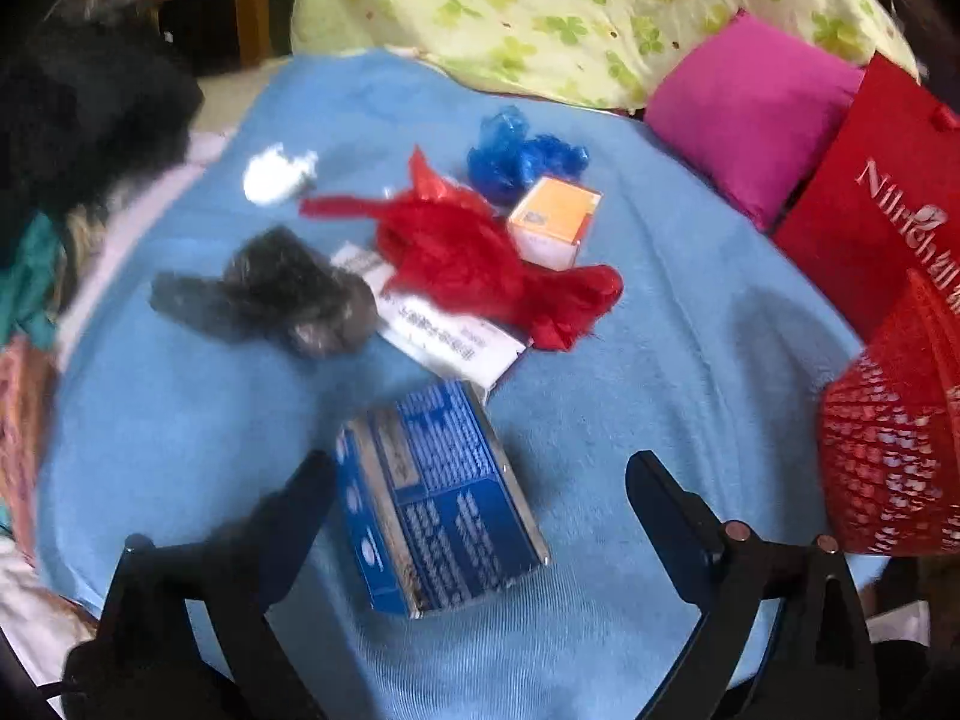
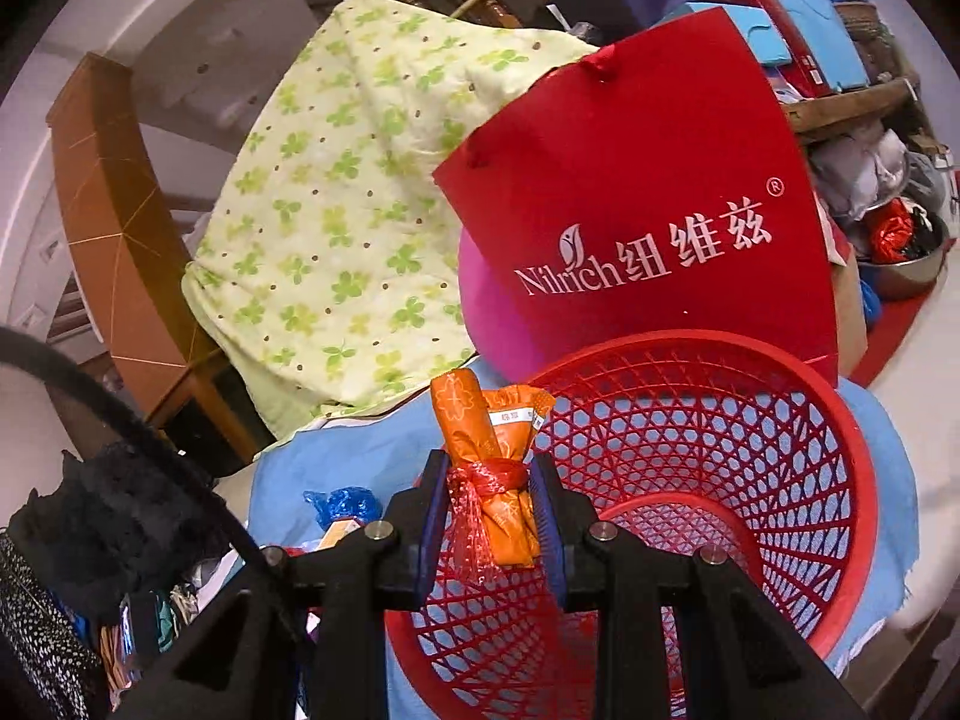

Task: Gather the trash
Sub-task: 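Drop the orange wrapper and blue box into the red mesh basket with both tools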

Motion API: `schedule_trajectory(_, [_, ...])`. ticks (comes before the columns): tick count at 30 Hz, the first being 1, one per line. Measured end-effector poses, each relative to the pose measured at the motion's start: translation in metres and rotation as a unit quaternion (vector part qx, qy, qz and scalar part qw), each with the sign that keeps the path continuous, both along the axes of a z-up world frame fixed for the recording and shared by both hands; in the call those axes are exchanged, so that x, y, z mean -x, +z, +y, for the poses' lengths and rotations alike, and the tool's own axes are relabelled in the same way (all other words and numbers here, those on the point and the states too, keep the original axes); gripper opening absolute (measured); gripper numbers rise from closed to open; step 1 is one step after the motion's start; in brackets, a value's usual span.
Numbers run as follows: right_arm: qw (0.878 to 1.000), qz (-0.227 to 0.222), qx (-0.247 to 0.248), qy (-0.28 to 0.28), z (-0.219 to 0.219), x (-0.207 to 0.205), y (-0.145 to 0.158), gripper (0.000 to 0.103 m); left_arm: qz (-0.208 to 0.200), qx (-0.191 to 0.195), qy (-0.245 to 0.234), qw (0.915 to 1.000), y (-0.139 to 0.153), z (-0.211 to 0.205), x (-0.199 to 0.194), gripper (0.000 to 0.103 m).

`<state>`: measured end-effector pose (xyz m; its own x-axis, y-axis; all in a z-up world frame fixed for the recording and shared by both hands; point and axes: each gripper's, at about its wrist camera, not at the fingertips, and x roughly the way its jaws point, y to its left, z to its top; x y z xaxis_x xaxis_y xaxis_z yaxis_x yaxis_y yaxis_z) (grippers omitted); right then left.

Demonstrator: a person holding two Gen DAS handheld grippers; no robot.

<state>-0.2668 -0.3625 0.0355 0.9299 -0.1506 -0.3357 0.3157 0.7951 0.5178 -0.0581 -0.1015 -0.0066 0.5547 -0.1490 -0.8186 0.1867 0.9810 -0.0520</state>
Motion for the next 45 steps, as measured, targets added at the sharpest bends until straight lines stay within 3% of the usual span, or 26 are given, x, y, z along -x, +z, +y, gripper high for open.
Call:
schedule_trajectory(3, [1.000, 0.003, -0.006, -0.004, -0.002, 0.000, -0.002, 0.031, 0.026, -0.050, 0.020, 0.9982, -0.017, -0.015, -0.010, 0.096])
schedule_trajectory(7, [1.000, 0.001, -0.011, -0.014, -0.006, 0.004, -0.004, 0.031, 0.043, -0.050, 0.050, 0.9966, -0.033, -0.010, -0.009, 0.096])
schedule_trajectory(9, [1.000, 0.002, -0.018, -0.014, -0.007, 0.005, -0.004, 0.042, 0.045, -0.031, 0.056, 0.9969, -0.036, 0.000, -0.006, 0.092])
schedule_trajectory(10, [1.000, 0.002, -0.019, -0.015, -0.007, 0.005, -0.005, 0.050, 0.046, -0.026, 0.057, 0.9970, -0.038, 0.002, -0.007, 0.077])
schedule_trajectory(11, [1.000, -0.001, -0.021, -0.016, -0.007, 0.006, -0.004, 0.066, 0.047, -0.023, 0.058, 0.9970, -0.038, 0.006, -0.007, 0.073])
schedule_trajectory(14, [0.999, -0.027, -0.017, -0.022, -0.007, 0.014, -0.001, 0.069, 0.024, 0.000, 0.045, 0.9987, -0.030, 0.015, -0.004, 0.065])
schedule_trajectory(18, [0.998, -0.056, -0.016, -0.039, -0.009, 0.025, 0.004, 0.069, -0.006, 0.033, 0.007, 0.9994, -0.006, 0.010, 0.010, 0.064])
schedule_trajectory(21, [0.996, -0.068, -0.018, -0.056, -0.012, 0.032, 0.005, 0.069, -0.046, 0.067, -0.050, 0.9955, 0.028, -0.011, 0.024, 0.064])
schedule_trajectory(25, [0.991, -0.100, -0.018, -0.090, -0.017, 0.049, 0.009, 0.069, -0.092, 0.094, -0.158, 0.9787, 0.080, -0.059, 0.047, 0.064])
schedule_trajectory(29, [0.987, -0.110, -0.011, -0.115, -0.019, 0.058, 0.011, 0.069, -0.124, 0.115, -0.257, 0.9517, 0.124, -0.121, 0.065, 0.065])
schedule_trajectory(32, [0.983, -0.124, -0.017, -0.135, -0.025, 0.068, 0.011, 0.069, -0.117, 0.140, -0.311, 0.9330, 0.144, -0.165, 0.070, 0.070])
schedule_trajectory(35, [0.979, -0.131, -0.034, -0.154, -0.035, 0.077, 0.007, 0.069, -0.106, 0.132, -0.333, 0.9273, 0.151, -0.200, 0.078, 0.075])
schedule_trajectory(38, [0.976, -0.131, -0.052, -0.167, -0.046, 0.082, 0.002, 0.069, -0.102, 0.118, -0.322, 0.9337, 0.145, -0.206, 0.076, 0.077])
schedule_trajectory(40, [0.975, -0.130, -0.057, -0.169, -0.049, 0.083, 0.001, 0.069, -0.098, 0.130, -0.314, 0.9353, 0.137, -0.196, 0.067, 0.077])
schedule_trajectory(45, [0.980, -0.130, -0.015, -0.153, -0.036, 0.078, 0.010, 0.069, -0.112, 0.108, -0.253, 0.9549, 0.116, -0.131, 0.055, 0.077])
